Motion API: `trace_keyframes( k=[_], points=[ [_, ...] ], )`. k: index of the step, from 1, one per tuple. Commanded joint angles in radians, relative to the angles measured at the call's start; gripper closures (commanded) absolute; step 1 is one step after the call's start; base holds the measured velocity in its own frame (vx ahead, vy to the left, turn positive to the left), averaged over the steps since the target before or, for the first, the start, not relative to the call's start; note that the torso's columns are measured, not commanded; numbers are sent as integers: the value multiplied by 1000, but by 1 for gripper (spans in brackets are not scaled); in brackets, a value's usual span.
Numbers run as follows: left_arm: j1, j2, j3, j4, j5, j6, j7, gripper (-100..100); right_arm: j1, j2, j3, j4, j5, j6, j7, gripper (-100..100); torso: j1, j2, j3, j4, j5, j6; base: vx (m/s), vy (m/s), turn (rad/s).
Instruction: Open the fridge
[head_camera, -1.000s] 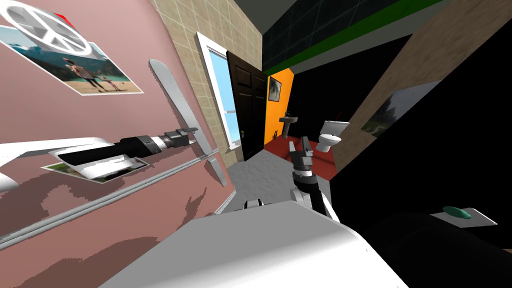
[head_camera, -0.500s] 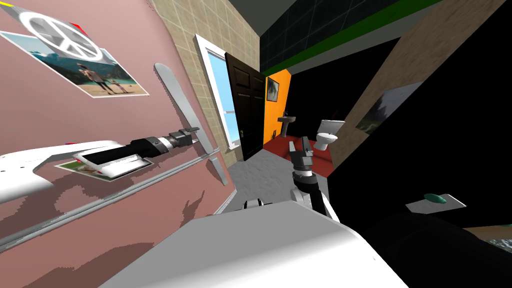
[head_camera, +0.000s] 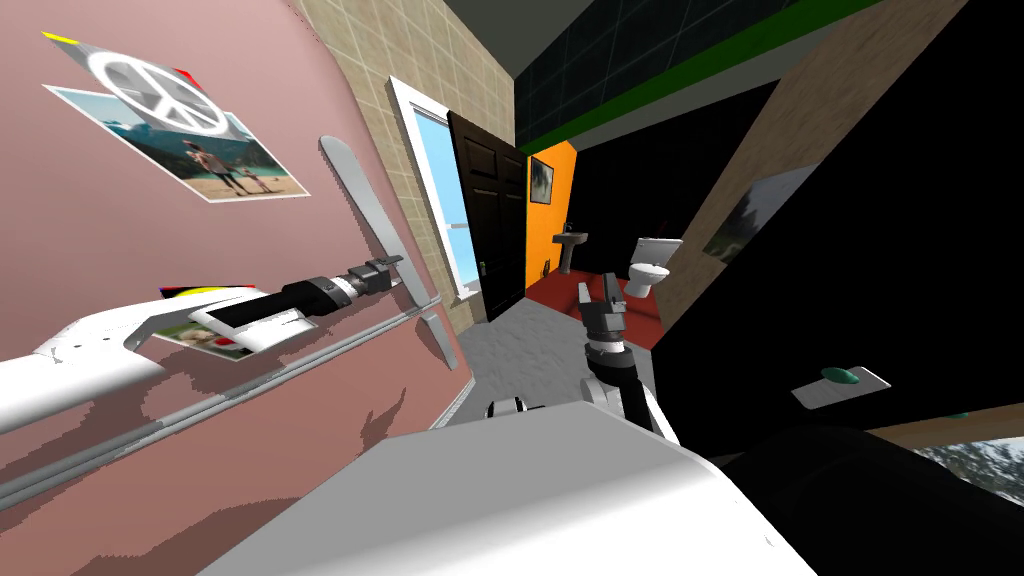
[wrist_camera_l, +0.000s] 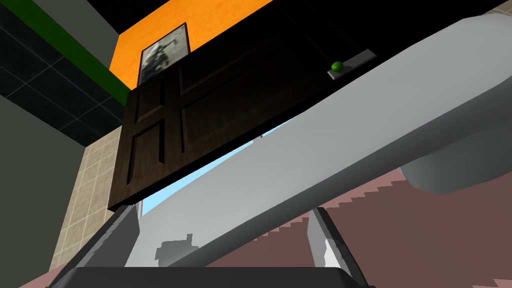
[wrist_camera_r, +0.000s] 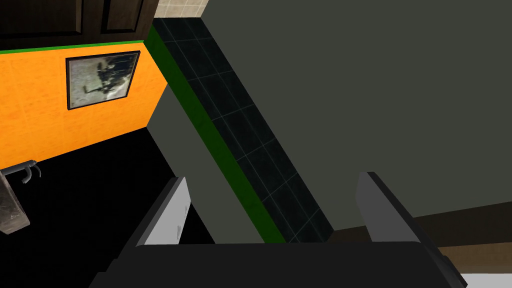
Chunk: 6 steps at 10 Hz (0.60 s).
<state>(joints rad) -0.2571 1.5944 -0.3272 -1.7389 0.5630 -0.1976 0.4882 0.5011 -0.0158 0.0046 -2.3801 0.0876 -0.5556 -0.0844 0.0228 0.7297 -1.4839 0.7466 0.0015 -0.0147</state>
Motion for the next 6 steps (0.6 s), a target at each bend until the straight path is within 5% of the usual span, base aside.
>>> trace_keyframes(
  k=[1,4,6],
  points=[
    [-35,8,-4,46,-10,13,1,-100,0,0,0,0,0,0,0,0,1,1,1,0,0,1,3,-2,15],
    [-53,8,-4,46,-10,13,1,-100,0,0,0,0,0,0,0,0,3,-1,-1,1,-1,3,-4,3,-4],
    [-30,43,-23,-6,6,-3,23,-100,0,0,0,0,0,0,0,0,-9,-3,-1,-4,-1,8,73,-99,-20]
  ],
)
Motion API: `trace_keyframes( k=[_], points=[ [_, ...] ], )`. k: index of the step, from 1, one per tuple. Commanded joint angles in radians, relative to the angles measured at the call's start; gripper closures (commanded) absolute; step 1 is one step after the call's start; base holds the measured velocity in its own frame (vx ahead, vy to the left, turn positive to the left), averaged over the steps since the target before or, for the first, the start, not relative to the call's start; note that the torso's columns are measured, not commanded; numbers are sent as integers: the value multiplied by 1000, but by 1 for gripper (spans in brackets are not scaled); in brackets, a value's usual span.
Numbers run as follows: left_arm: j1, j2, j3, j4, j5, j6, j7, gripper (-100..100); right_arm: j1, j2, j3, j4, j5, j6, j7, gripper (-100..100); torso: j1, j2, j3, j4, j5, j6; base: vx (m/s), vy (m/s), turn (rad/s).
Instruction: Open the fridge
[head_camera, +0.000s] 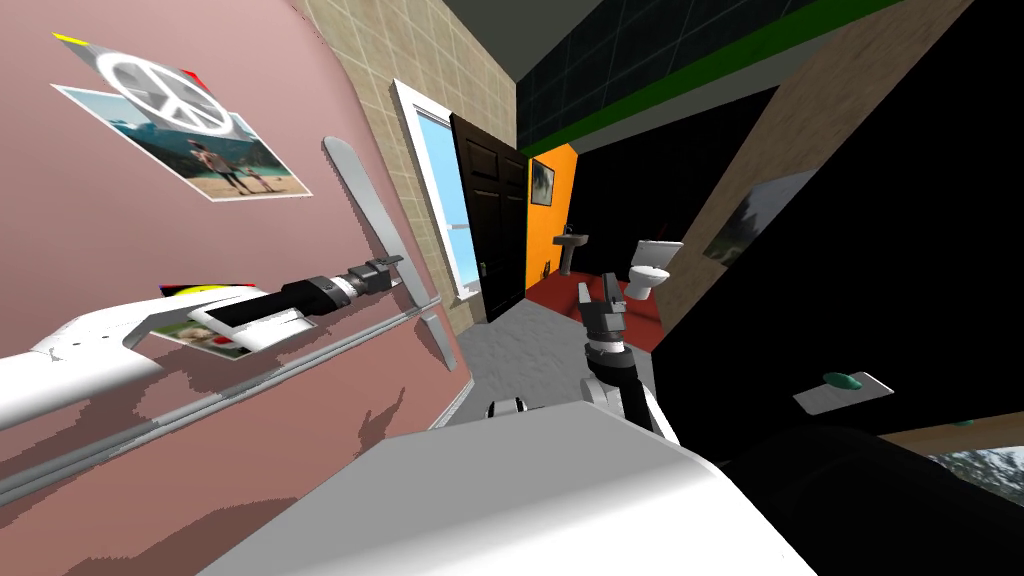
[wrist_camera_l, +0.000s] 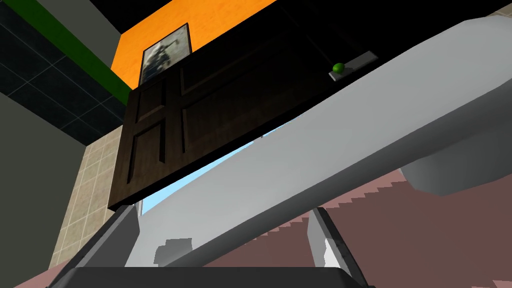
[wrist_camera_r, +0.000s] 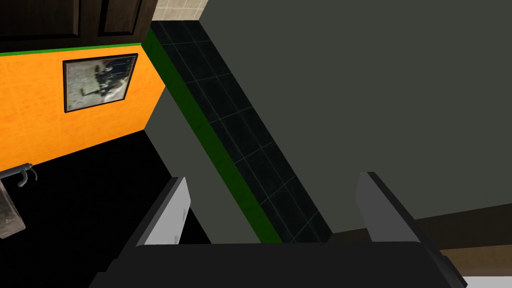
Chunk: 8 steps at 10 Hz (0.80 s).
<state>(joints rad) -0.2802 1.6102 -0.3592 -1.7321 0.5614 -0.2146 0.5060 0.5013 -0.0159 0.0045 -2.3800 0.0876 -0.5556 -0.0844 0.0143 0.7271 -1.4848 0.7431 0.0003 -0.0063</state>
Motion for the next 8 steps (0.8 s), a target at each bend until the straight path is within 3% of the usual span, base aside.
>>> trace_keyframes(
  k=[1,2,4,8],
  points=[
    [-4,14,-5,-11,3,6,6,-100,0,0,0,0,0,0,0,0,-11,-2,-1,-4,-2,7,19,-51,41],
    [4,-15,9,12,-4,2,-5,100,0,0,0,0,0,0,0,0,-12,0,1,-8,-1,10,-57,66,7],
    [-9,6,-3,-40,-7,-9,-9,100,0,0,0,0,0,0,0,0,-7,6,4,-7,4,5,-61,38,3],
    [-15,27,-8,-141,3,-28,-9,100,-1,0,0,0,0,0,0,0,-7,11,9,-7,4,3,-168,21,19]
  ],
)
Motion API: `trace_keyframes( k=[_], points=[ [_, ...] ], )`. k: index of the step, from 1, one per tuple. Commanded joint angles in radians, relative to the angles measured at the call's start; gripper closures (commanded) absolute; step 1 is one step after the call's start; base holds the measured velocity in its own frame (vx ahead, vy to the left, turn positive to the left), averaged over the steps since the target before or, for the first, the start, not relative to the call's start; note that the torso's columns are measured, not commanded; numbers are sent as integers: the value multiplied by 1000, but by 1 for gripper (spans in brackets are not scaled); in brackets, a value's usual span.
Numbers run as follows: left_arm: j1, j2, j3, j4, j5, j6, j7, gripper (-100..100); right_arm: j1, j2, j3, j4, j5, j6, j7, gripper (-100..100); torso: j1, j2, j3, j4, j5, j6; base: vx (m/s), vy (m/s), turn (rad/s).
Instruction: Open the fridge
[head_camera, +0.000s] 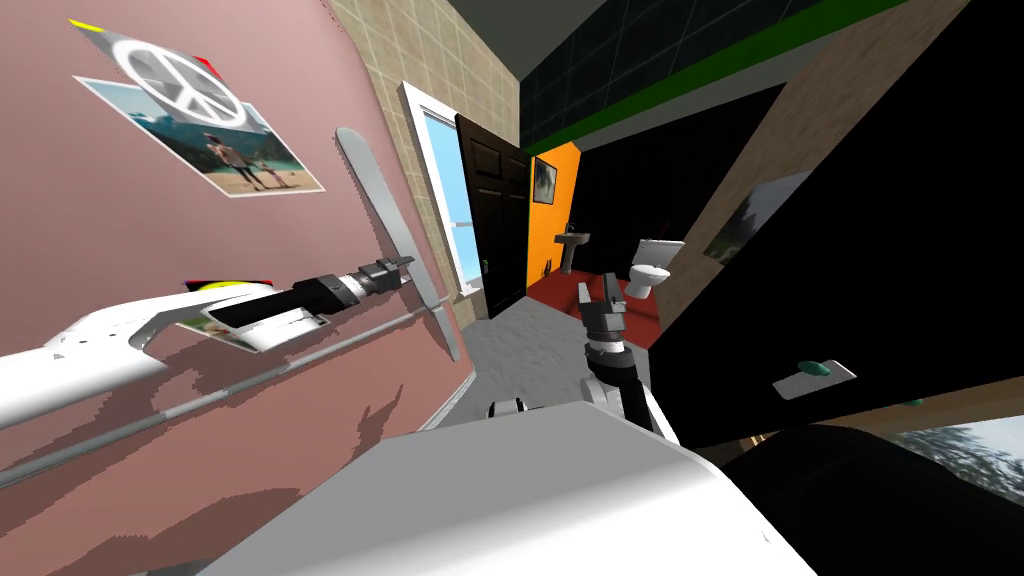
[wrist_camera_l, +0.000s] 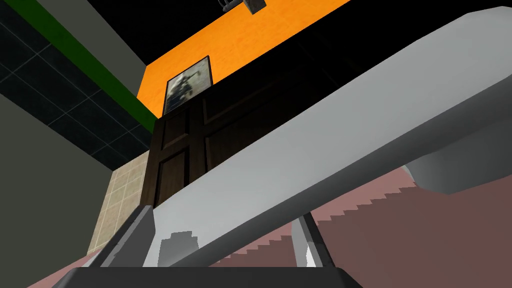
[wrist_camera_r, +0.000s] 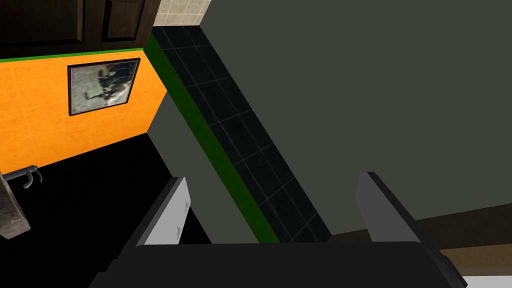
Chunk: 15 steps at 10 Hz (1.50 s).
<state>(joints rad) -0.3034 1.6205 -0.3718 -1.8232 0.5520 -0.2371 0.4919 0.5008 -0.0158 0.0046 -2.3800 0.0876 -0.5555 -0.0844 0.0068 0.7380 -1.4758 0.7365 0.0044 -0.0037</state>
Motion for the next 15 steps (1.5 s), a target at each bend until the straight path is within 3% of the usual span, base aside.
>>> trace_keyframes(
  k=[1,9,10,15],
  points=[
    [8,17,5,-65,12,-6,5,100,0,0,0,0,0,0,0,0,1,1,0,1,-1,-1,-127,14,2],
    [-4,58,-6,-298,31,-45,5,100,0,0,0,0,0,0,0,0,-3,3,-1,4,-3,-1,-162,38,30],
    [3,64,1,-283,27,-38,-8,100,0,0,0,0,0,0,0,0,-6,0,-4,3,-4,2,-66,8,-11],
    [24,83,20,-439,31,-71,-21,100,0,0,0,0,0,0,0,0,-3,-2,-1,0,-2,2,-128,103,2]
  ],
)
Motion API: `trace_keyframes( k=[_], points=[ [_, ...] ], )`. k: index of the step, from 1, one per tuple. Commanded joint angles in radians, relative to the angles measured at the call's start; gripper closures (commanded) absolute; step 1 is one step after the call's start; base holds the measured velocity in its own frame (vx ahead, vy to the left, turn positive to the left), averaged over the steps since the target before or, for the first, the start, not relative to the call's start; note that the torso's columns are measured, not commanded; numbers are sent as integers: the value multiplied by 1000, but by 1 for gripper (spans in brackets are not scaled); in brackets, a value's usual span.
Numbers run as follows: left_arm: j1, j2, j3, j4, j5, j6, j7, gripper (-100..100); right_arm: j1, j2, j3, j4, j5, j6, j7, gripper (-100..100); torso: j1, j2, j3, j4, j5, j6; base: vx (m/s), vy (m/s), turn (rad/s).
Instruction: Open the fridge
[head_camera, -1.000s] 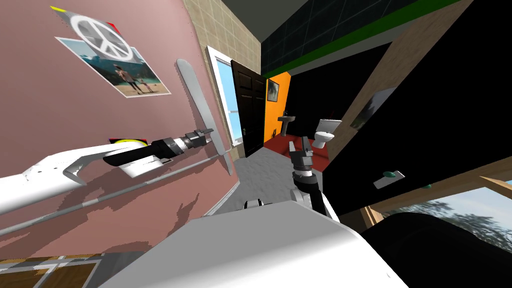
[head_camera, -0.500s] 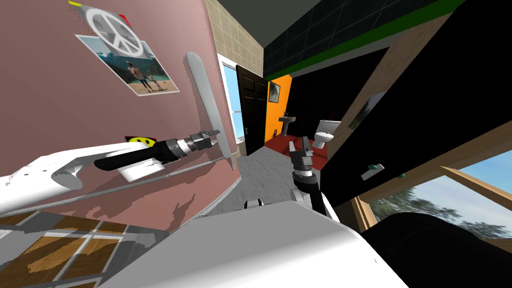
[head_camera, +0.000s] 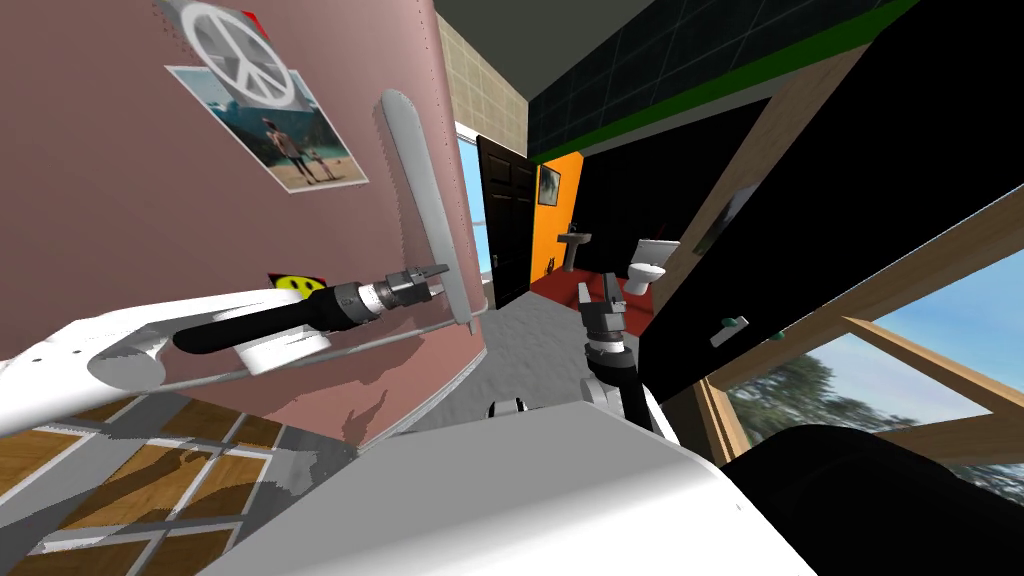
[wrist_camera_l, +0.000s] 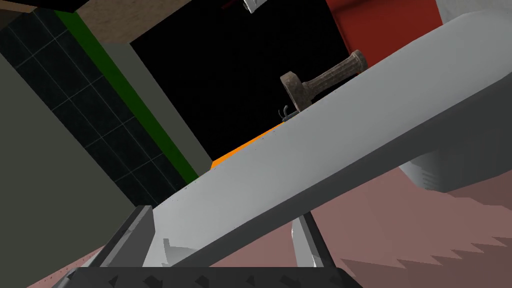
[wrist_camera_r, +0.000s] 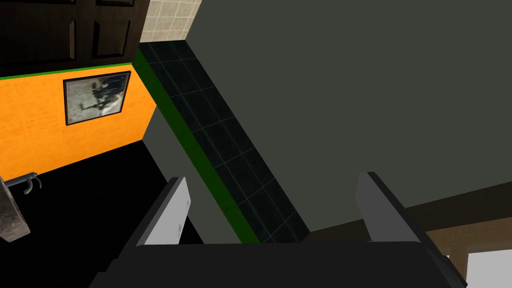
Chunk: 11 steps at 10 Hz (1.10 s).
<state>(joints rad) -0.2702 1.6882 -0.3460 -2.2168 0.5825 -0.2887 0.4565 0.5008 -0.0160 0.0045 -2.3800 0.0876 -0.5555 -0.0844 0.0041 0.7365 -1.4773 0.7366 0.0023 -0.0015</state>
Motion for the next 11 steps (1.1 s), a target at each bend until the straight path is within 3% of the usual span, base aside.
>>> trace_keyframes(
  k=[1,4,5,7,9,10,11],
  points=[
    [-5,20,0,-79,2,-28,13,100,0,0,0,0,0,0,0,0,2,1,0,1,1,-1,-190,144,-2],
    [10,34,16,-187,7,-52,7,100,0,0,0,0,0,0,0,0,4,7,1,5,0,-4,-182,143,77],
    [10,34,16,-194,7,-52,7,100,0,0,0,0,0,0,0,0,5,2,-3,5,1,-5,-89,92,39],
    [19,43,27,-265,11,-69,3,100,0,0,0,0,0,0,0,0,3,1,-3,2,1,0,-175,153,-102],
    [19,43,27,-268,11,-69,3,100,0,0,0,0,0,0,0,0,0,5,-2,5,0,-1,-119,76,-13],
    [-8,41,2,-264,-11,-57,17,100,0,0,0,0,0,0,0,0,-4,-1,-5,3,-1,-1,-25,5,8],
    [-3,50,0,-279,-15,-75,14,100,0,0,0,0,0,0,0,0,-5,-5,-6,1,-3,1,-69,69,-66]
  ],
)
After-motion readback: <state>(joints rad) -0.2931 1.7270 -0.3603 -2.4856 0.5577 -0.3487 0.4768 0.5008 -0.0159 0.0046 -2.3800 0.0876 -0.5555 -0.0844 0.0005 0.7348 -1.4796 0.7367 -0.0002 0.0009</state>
